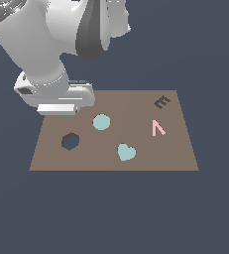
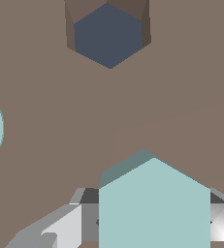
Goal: Insert a designated object into the corresponding slot on a board.
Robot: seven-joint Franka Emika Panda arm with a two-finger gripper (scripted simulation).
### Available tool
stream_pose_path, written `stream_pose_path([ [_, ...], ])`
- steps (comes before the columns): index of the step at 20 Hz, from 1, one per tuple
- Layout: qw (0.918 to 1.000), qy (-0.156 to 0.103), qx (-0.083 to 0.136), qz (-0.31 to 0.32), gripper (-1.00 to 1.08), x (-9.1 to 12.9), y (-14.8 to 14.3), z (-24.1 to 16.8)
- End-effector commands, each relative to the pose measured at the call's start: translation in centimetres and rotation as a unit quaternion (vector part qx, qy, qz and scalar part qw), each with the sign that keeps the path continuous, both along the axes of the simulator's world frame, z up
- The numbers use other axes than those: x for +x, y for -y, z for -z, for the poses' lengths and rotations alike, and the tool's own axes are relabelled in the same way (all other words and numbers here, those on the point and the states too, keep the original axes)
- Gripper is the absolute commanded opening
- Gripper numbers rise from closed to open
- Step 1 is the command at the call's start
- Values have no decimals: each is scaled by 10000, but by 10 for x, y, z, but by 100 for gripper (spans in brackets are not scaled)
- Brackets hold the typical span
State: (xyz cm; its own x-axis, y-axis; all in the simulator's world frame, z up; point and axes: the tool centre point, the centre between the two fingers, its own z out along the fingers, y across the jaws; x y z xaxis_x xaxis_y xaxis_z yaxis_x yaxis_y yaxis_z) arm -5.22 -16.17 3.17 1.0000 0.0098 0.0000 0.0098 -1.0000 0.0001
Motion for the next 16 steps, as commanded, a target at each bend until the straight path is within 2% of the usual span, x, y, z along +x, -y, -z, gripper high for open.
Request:
stream_pose_path([
  [1,9997,3,0,246,-100,5,-4,-1],
  [5,9973,3,0,740,-100,14,-12,-2],
  [9,9909,2,1,1343,-100,27,-19,-3],
  [12,9824,2,2,1865,-100,38,-25,-4],
  [16,9662,1,2,2578,-100,55,-30,-5],
])
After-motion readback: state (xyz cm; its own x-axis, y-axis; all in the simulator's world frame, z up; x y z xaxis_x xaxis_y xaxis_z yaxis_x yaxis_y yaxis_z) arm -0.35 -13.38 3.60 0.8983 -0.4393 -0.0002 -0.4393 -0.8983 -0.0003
